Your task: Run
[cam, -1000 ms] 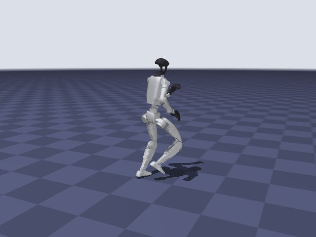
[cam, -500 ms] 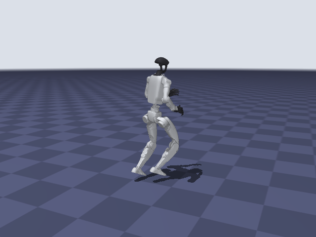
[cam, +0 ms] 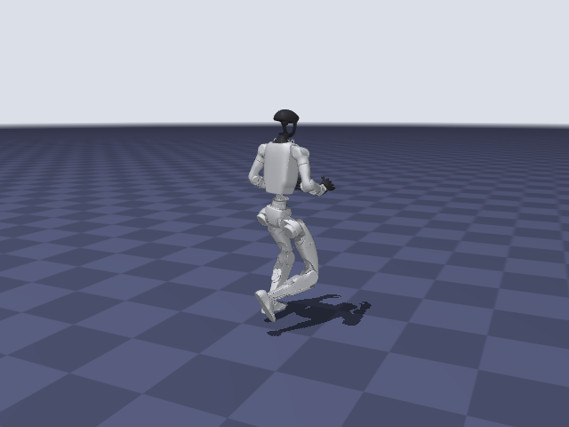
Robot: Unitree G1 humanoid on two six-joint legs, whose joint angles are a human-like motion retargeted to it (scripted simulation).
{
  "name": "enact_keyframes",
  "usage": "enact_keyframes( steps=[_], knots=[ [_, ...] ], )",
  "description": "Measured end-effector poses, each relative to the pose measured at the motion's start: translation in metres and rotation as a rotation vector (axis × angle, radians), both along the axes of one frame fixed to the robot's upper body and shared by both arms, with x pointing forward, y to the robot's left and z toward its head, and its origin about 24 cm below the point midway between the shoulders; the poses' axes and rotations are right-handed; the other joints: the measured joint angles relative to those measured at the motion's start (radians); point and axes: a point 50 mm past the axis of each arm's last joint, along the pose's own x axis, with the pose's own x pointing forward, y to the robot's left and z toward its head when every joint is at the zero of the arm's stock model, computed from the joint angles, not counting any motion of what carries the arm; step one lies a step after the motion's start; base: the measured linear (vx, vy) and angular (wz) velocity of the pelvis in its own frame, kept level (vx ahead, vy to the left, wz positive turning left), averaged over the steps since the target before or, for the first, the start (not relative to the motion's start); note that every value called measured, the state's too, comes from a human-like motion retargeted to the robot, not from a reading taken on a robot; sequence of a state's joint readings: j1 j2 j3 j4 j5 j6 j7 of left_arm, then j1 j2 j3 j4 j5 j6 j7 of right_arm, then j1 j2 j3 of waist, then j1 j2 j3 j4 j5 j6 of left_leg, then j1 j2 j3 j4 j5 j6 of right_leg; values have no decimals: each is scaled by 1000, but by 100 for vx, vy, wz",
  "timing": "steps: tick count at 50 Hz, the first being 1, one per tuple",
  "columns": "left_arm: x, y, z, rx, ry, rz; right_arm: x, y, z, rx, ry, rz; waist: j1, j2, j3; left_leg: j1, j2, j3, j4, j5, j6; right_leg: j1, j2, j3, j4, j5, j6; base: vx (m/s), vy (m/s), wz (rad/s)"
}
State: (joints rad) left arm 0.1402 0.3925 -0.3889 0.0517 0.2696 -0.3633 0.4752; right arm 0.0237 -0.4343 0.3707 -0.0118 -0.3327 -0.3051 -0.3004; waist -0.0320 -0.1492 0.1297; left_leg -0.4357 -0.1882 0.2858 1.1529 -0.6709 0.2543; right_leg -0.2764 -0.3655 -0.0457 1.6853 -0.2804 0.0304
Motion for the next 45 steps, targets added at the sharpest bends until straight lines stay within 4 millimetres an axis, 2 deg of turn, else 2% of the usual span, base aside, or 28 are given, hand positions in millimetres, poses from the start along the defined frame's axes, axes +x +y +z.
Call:
enact_keyframes(
  steps=[3,5,7,10,12,14,15,18,22,24,25,27,30,33,35,37,38,40,43,45],
  knots=[
    [34,-11,29,28,-170,16,-5,-3,-25,-49,112,-19,-33,6,37,74,10,-39,19,-88,7,-118,11,22,92,-87,-60,0,0,0],
    [50,-22,50,-5,-260,10,-12,-8,-37,-66,171,-15,-64,36,38,143,17,-59,-36,-79,-4,-205,47,13,68,-146,-80,0,3,-3],
    [57,-31,69,-60,-327,-18,-19,-15,-41,-64,207,-10,-98,77,22,219,48,-75,-122,-6,-70,-277,101,-19,-37,-171,-80,3,-3,1],
    [55,-43,86,-130,-396,-88,-31,-23,-46,-44,246,-18,-134,138,-14,303,113,-90,-203,176,-189,-345,212,-67,-288,-172,-48,6,-8,0],
    [50,-50,88,-154,-410,-150,-36,-27,-48,-20,264,-33,-131,187,-35,317,184,-100,-166,321,-255,-356,308,-90,-488,-139,-15,2,-9,-24],
    [45,-56,86,-154,-399,-211,-38,-29,-47,8,261,-47,-107,246,-51,307,280,-106,-64,425,-288,-347,406,-120,-653,-92,6,-2,-9,-44],
    [42,-57,84,-150,-389,-235,-38,-29,-45,23,250,-53,-92,273,-55,299,331,-107,3,461,-292,-338,448,-136,-709,-73,6,-5,-9,-37],
    [34,-59,67,-129,-307,-258,-28,-25,-30,50,165,-51,-52,299,-48,284,450,-89,246,480,-232,-310,493,-154,-652,-135,-57,-5,-9,-16],
    [28,-47,36,-64,-158,-189,-2,-21,2,25,-2,-60,28,318,10,197,600,-124,578,412,-134,-225,554,-142,-521,-345,-198,-3,-12,1],
    [28,-37,25,-28,-103,-129,17,-20,22,-13,-99,-74,71,318,51,112,623,-161,677,340,-99,-163,572,-122,-507,-431,-237,-4,-12,19],
    [28,-32,21,-17,-81,-102,26,-19,31,-29,-145,-79,90,314,67,65,621,-173,705,298,-80,-130,573,-111,-508,-460,-245,-4,-4,29],
    [23,-22,14,-21,-44,-60,35,-15,45,-18,-203,-79,115,288,70,-24,568,-154,672,229,-52,-66,550,-86,-533,-466,-218,-2,4,33],
    [9,-8,9,-49,-5,-23,34,-9,54,48,-235,-66,142,232,39,-114,454,-83,478,176,-57,20,490,-50,-591,-385,-126,2,11,27],
    [-4,1,5,-71,21,-7,26,-3,50,108,-209,-33,153,169,-7,-137,314,-11,146,175,-125,74,398,-32,-619,-209,-2,3,12,22],
    [-10,6,3,-71,29,5,20,-1,44,115,-184,-9,144,117,-37,-131,199,22,-99,224,-180,84,311,-28,-596,-86,69,1,9,48],
    [-13,8,2,-73,28,20,15,0,38,96,-162,15,117,61,-57,-103,83,39,-302,288,-205,82,219,-23,-531,-5,110,-1,8,61],
    [-13,9,3,-72,17,25,12,2,35,91,-150,30,103,38,-62,-87,38,39,-358,310,-205,83,181,-18,-487,22,120,-2,6,48],
    [-13,6,5,-67,1,23,6,5,25,80,-110,46,80,8,-60,-88,-5,34,-308,288,-174,90,124,-16,-367,52,117,-4,3,26],
    [-5,2,15,-28,-76,23,-2,7,9,48,-40,43,48,-22,-35,-68,-37,10,-115,120,-52,69,41,-9,-125,40,74,0,0,0],
    [6,-3,23,12,-144,26,-5,6,-3,20,14,29,24,-30,-7,-38,-41,-12,-7,1,7,17,1,1,18,-16,22,-1,1,-12]
  ],
)
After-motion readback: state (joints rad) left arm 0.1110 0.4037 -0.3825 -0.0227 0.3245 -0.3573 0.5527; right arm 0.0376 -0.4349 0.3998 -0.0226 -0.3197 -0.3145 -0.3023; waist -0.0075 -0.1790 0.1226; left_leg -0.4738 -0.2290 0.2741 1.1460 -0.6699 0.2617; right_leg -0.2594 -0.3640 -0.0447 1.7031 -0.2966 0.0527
